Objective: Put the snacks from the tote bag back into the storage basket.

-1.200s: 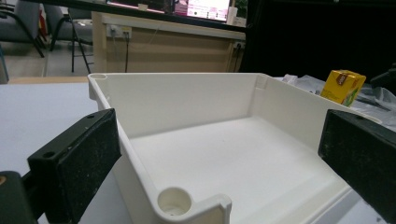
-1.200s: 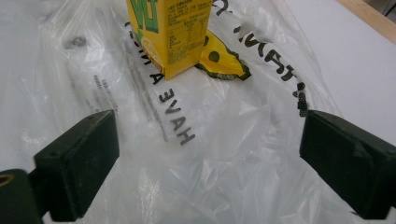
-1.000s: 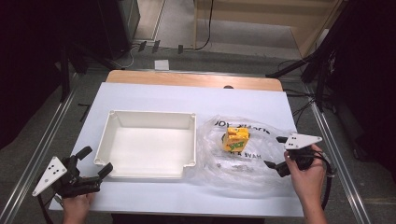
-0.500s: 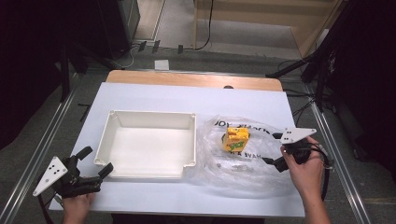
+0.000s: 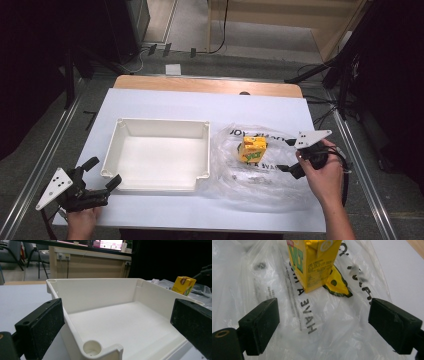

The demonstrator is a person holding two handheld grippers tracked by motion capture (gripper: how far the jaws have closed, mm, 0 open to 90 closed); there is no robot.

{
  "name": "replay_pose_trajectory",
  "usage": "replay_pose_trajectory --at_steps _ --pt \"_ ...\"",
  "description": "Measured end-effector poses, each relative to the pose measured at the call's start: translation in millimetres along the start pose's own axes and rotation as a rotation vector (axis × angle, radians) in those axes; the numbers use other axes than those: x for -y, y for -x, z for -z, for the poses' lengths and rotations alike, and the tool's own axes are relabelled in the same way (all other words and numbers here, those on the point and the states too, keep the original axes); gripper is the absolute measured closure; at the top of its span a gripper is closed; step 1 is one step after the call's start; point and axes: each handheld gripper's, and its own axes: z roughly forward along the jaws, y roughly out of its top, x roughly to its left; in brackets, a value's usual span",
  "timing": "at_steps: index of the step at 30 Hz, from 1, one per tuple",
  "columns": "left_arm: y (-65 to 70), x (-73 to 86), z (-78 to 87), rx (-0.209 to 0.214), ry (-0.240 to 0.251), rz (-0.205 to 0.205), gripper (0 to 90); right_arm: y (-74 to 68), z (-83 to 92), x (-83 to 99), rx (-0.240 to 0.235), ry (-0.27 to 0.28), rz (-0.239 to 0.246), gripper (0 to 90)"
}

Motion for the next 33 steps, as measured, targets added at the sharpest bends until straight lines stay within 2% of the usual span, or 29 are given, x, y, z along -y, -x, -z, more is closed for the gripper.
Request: replay_pose_trajectory --at_steps 4,6,20,28,33 --pt "0.3 0.0 -0.2 0.000 -0.001 -0.001 0.0 1.0 -0.6 -6.8 -0.009 0.001 0.010 11.2" --pt "0.2 0.0 -0.1 0.001 -0.001 0.000 0.0 1.6 -2.0 -9.5 -0.012 -0.018 0.016 11.3" --pt "-0.7 -0.1 0.2 0.007 0.004 0.006 0.0 5.9 -9.7 -28.3 -0.039 -0.058 0.063 12.5" --pt "-1.0 -0.1 0.4 0.008 0.003 0.007 0.0 8.3 -14.9 -34.1 -0.055 -0.070 0.064 12.8" --pt "-0.9 -0.1 0.1 0.009 0.003 0.007 0.0 7.3 -15.3 -43.0 -0.068 -0.074 0.089 12.9"
